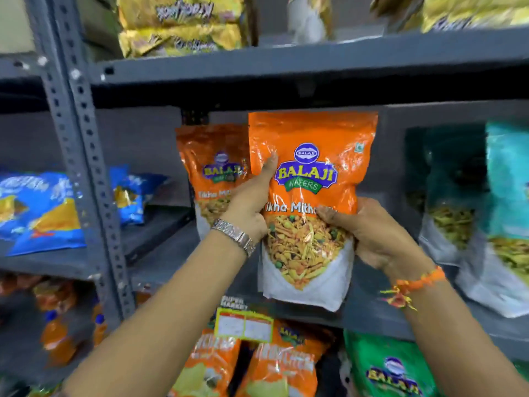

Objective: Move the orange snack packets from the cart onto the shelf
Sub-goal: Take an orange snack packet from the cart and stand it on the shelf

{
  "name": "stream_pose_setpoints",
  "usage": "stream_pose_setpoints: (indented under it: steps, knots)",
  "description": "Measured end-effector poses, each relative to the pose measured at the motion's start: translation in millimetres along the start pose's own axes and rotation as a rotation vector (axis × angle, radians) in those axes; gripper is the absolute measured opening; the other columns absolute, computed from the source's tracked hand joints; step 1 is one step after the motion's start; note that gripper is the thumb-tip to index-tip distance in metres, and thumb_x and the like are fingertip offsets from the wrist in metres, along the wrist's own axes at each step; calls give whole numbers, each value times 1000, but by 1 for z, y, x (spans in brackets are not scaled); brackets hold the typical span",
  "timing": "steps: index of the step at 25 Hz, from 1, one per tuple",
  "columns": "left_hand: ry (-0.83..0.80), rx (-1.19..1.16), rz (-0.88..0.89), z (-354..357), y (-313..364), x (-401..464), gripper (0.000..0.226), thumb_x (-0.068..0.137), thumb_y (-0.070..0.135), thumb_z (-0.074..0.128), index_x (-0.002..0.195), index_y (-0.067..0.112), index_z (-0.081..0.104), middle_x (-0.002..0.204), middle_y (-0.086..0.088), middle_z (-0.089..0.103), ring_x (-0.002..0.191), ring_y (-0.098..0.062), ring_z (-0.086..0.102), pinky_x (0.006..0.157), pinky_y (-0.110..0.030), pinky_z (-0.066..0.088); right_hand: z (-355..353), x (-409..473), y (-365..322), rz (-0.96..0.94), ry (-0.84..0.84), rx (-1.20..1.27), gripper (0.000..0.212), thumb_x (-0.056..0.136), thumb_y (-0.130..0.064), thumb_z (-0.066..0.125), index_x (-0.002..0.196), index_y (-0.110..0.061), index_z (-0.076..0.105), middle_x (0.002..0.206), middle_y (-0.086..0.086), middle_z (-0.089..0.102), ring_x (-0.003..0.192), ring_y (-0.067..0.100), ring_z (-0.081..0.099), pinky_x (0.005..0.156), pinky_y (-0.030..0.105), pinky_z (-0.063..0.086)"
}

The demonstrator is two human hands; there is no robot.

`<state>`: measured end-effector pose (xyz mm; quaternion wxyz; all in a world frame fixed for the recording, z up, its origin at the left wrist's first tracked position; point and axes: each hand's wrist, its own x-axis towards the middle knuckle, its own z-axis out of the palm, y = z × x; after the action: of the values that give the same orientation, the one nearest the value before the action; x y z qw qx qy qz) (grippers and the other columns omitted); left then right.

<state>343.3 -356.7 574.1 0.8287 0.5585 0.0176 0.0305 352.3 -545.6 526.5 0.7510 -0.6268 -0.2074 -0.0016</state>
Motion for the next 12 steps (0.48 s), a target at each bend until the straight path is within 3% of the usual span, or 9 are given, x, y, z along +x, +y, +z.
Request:
stream_pose_setpoints:
  steps: [4, 8, 10, 12]
  knots:
    - [21, -19, 84, 28, -13, 53, 59, 81, 52, 77, 119, 7, 69, 110, -20, 78, 99, -38, 76, 83, -59, 60, -36, 42, 0, 0, 80, -39, 44, 70, -6, 83, 113, 0, 74, 116, 21, 77, 103, 33, 76, 95, 47, 60]
    - [37, -71, 168, 45, -22, 95, 34, 81, 43, 81, 88, 13, 65, 83, -8, 81, 63, -20, 79, 52, -38, 63, -61, 76, 7, 18, 142, -81, 39, 82, 5, 77, 120, 5, 67, 125, 25, 72, 113, 38, 71, 105, 54, 53]
    - [27, -102, 189, 51, -24, 108, 30, 82, 41, 80, 87, 20, 58, 64, 2, 78, 51, -15, 75, 45, -34, 60, -68, 89, 7, 28, 157, -90, 34, 83, 3, 78, 114, -5, 69, 125, 22, 73, 101, 30, 75, 93, 50, 60]
    - [24, -88, 213, 55, -26, 119, 30, 83, 44, 78, 87, 24, 56, 56, 9, 75, 48, -11, 73, 41, -29, 56, -73, 101, 9, 28, 164, -120, 33, 82, -2, 81, 110, -15, 68, 122, 15, 75, 88, 17, 78, 69, 35, 65]
